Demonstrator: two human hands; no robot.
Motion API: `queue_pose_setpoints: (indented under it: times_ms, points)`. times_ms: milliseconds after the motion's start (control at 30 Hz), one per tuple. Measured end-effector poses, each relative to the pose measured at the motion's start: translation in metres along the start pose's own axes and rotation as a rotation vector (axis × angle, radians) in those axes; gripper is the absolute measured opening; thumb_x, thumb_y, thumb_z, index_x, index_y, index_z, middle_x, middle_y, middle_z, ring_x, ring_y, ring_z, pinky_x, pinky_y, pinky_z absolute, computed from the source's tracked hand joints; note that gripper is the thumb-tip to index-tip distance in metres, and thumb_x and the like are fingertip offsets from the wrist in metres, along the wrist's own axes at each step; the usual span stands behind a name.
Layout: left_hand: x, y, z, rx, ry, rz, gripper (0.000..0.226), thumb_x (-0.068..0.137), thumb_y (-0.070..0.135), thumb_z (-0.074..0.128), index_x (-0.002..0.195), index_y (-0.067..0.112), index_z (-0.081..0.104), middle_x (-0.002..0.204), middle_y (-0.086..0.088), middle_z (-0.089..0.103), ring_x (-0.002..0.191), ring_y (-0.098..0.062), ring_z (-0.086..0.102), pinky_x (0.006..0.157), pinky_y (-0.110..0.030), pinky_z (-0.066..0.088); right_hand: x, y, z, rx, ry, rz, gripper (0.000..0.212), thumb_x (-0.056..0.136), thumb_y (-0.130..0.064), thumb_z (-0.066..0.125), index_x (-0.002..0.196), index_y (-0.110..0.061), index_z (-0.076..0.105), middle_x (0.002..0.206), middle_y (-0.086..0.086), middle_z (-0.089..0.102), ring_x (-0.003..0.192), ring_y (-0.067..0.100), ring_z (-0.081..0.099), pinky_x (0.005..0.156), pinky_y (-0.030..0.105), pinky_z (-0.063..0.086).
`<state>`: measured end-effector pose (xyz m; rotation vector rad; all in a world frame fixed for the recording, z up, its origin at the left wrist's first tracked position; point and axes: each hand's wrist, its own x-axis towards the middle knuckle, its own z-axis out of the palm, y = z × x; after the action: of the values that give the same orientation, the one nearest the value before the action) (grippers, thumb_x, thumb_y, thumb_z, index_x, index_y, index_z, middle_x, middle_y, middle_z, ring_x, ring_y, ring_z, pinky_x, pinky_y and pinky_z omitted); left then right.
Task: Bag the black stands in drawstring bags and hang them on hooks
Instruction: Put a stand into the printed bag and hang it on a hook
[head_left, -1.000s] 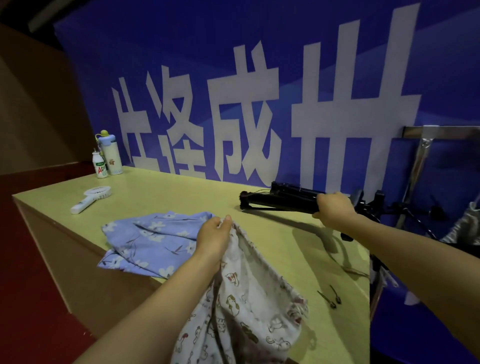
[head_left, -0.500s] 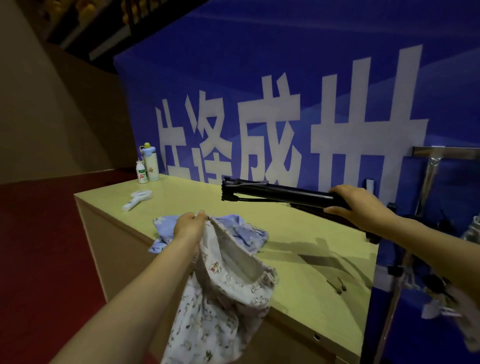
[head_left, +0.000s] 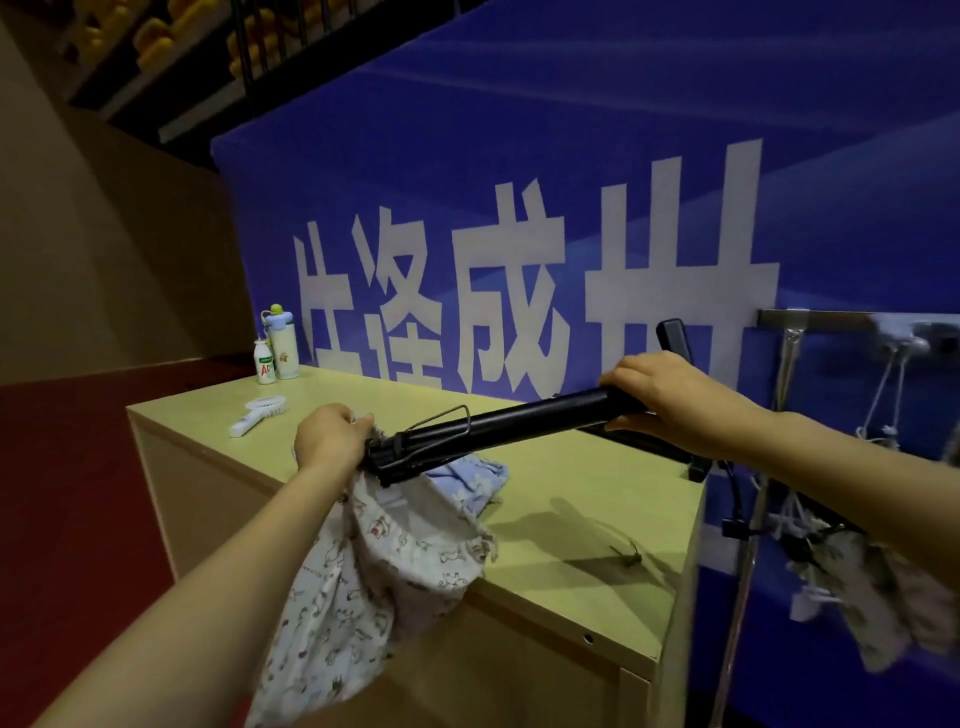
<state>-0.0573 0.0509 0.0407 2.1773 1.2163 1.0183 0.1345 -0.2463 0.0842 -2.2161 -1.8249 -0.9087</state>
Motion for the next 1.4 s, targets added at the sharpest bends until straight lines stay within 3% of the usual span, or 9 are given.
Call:
queue_pose_setpoints:
  times_ms: [233,367,600,733,933,1067,1167,1267,1400]
  points:
    - [-0.026,0.027,-0.006,-0.086,0.037,0.255,0.030,0.092,0.027,0.054,0.096,0.000,0.066,0.099,-0.017,0.066,0.094,-0.033,0.057,0.074,-0.032,0.038,0.002,-0.019,-0.004,-0.180,-0.049,-0.142,0.037,0.088,-0.041,0.060,0.119,-0.022,0.058,0.106,-0.003,0.064,0.099,0.016,0.060,0.092,0.028,0.043]
    - [-0.044,0.047,0.000,-0.161,-0.084,0.371,0.031,0.096,0.025,0.046,0.093,-0.003,0.059,0.095,-0.021,0.063,0.088,-0.033,0.055,0.071,-0.032,0.035,0.018,-0.040,-0.010,-0.301,-0.012,-0.255,0.036,0.083,-0.044,0.065,0.113,-0.024,0.064,0.103,-0.005,0.069,0.104,0.017,0.063,0.110,0.037,0.032]
    - [-0.074,0.074,0.010,-0.364,-0.357,0.333,0.042,0.100,0.036,0.031,0.104,0.000,0.052,0.104,-0.014,0.060,0.100,-0.025,0.054,0.082,-0.033,0.040,0.049,-0.073,-0.023,-0.428,0.089,-0.345,0.027,0.081,-0.045,0.066,0.101,-0.027,0.070,0.096,-0.007,0.070,0.106,0.016,0.060,0.116,0.043,0.007]
    - [-0.080,0.061,0.008,-0.286,-0.534,0.480,0.029,0.089,0.035,0.059,0.111,0.022,0.046,0.100,0.010,0.054,0.097,-0.010,0.052,0.076,-0.023,0.043,0.052,-0.073,-0.025,-0.405,0.075,-0.347,0.027,0.081,-0.041,0.067,0.105,-0.027,0.068,0.100,-0.007,0.070,0.110,0.018,0.059,0.116,0.044,0.007]
    - [-0.077,0.064,0.024,-0.097,-0.305,0.543,0.038,0.076,0.041,0.069,0.107,0.026,0.053,0.094,0.003,0.063,0.085,-0.023,0.060,0.073,-0.038,0.051,0.061,-0.084,-0.021,-0.365,0.214,-0.396,0.028,0.081,-0.022,0.068,0.109,-0.025,0.067,0.109,-0.004,0.069,0.117,0.018,0.058,0.117,0.043,0.010]
    - [-0.069,0.061,0.018,-0.242,-0.124,0.432,0.036,0.078,0.035,0.070,0.108,0.019,0.058,0.104,-0.006,0.069,0.095,-0.027,0.064,0.079,-0.041,0.052,0.038,-0.082,-0.013,-0.204,0.309,-0.508,0.028,0.086,-0.019,0.057,0.114,-0.019,0.065,0.114,0.000,0.068,0.110,0.018,0.061,0.104,0.035,0.042]
    - [-0.063,0.061,0.009,-0.325,-0.049,0.355,0.033,0.080,0.036,0.069,0.104,0.014,0.059,0.105,-0.007,0.068,0.096,-0.026,0.063,0.078,-0.038,0.051,0.012,-0.079,-0.001,-0.043,-0.001,-0.170,0.028,0.093,-0.036,0.050,0.115,-0.020,0.058,0.107,-0.001,0.065,0.089,0.013,0.060,0.076,0.026,0.051]
    - [-0.062,0.062,0.002,-0.379,-0.037,0.302,0.041,0.081,0.035,0.069,0.111,0.009,0.059,0.110,-0.009,0.066,0.099,-0.027,0.061,0.082,-0.040,0.051,0.003,-0.076,0.017,0.329,-0.415,0.399,0.054,0.084,-0.061,0.051,0.117,-0.019,0.053,0.102,0.002,0.068,0.082,0.013,0.063,0.073,0.027,0.055]
    - [-0.062,0.060,0.000,-0.453,-0.019,0.232,0.038,0.080,0.036,0.071,0.106,0.011,0.058,0.106,-0.006,0.065,0.099,-0.026,0.061,0.079,-0.036,0.049,0.009,-0.080,0.028,0.619,-0.558,0.637,0.029,0.092,-0.026,0.058,0.104,0.000,0.063,0.082,0.011,0.067,0.065,0.017,0.064,0.058,0.024,0.054]
